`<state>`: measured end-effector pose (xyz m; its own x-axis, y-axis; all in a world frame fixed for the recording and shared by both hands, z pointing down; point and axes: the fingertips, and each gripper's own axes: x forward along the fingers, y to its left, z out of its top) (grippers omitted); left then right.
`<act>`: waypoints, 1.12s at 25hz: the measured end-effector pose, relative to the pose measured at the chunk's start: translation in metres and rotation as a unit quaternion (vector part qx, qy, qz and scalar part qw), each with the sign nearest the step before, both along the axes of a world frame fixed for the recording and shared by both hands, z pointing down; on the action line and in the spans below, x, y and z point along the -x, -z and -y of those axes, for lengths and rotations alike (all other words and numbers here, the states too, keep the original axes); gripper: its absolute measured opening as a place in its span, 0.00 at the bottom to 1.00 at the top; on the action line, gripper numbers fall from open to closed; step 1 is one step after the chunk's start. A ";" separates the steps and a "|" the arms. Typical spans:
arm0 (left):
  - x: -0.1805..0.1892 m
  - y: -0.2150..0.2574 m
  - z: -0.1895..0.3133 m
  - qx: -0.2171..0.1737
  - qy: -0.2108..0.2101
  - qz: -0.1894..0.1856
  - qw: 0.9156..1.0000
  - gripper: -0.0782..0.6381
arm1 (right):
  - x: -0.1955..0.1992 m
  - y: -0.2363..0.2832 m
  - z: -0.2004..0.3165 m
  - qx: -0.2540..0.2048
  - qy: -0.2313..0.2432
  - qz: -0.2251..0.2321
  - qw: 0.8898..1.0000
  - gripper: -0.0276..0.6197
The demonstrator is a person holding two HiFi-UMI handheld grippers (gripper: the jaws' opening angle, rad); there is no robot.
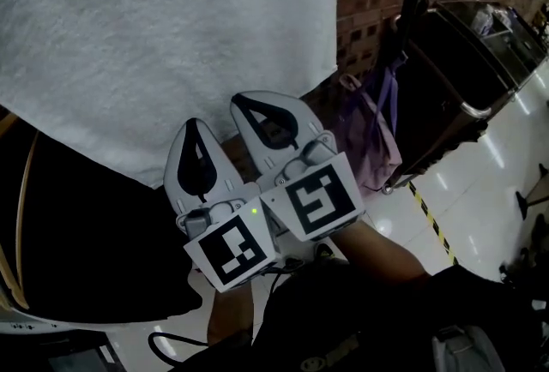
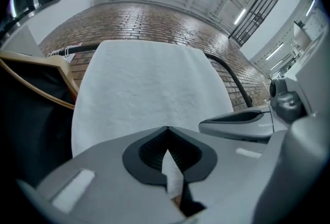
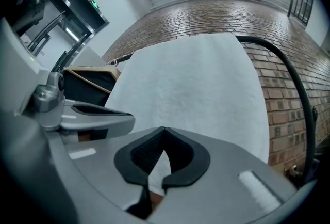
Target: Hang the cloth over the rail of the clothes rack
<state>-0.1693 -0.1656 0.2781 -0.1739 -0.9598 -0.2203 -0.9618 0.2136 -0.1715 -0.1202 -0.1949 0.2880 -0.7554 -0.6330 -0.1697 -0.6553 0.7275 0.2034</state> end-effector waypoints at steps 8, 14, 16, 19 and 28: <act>0.000 -0.015 0.000 0.002 -0.004 -0.005 1.000 0.14 | -0.002 -0.014 0.000 0.002 -0.008 -0.010 1.000 0.05; 0.011 -0.024 0.002 0.008 0.006 -0.002 1.000 0.14 | -0.003 -0.014 0.000 -0.005 -0.005 -0.008 1.000 0.05; 0.011 -0.024 0.002 0.007 0.004 -0.004 1.000 0.14 | -0.001 -0.016 0.001 -0.007 -0.004 -0.013 1.000 0.05; 0.014 -0.026 0.003 0.011 0.003 -0.005 1.000 0.14 | 0.005 -0.019 0.000 -0.003 0.001 -0.016 1.000 0.05; 0.024 -0.032 0.009 0.015 0.002 -0.018 1.000 0.14 | 0.018 -0.028 0.004 0.008 0.006 -0.014 1.000 0.05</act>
<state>-0.1930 -0.1747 0.3097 -0.1850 -0.9651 -0.1856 -0.9666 0.2128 -0.1427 -0.1382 -0.1986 0.3160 -0.7665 -0.6271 -0.1386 -0.6416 0.7380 0.2091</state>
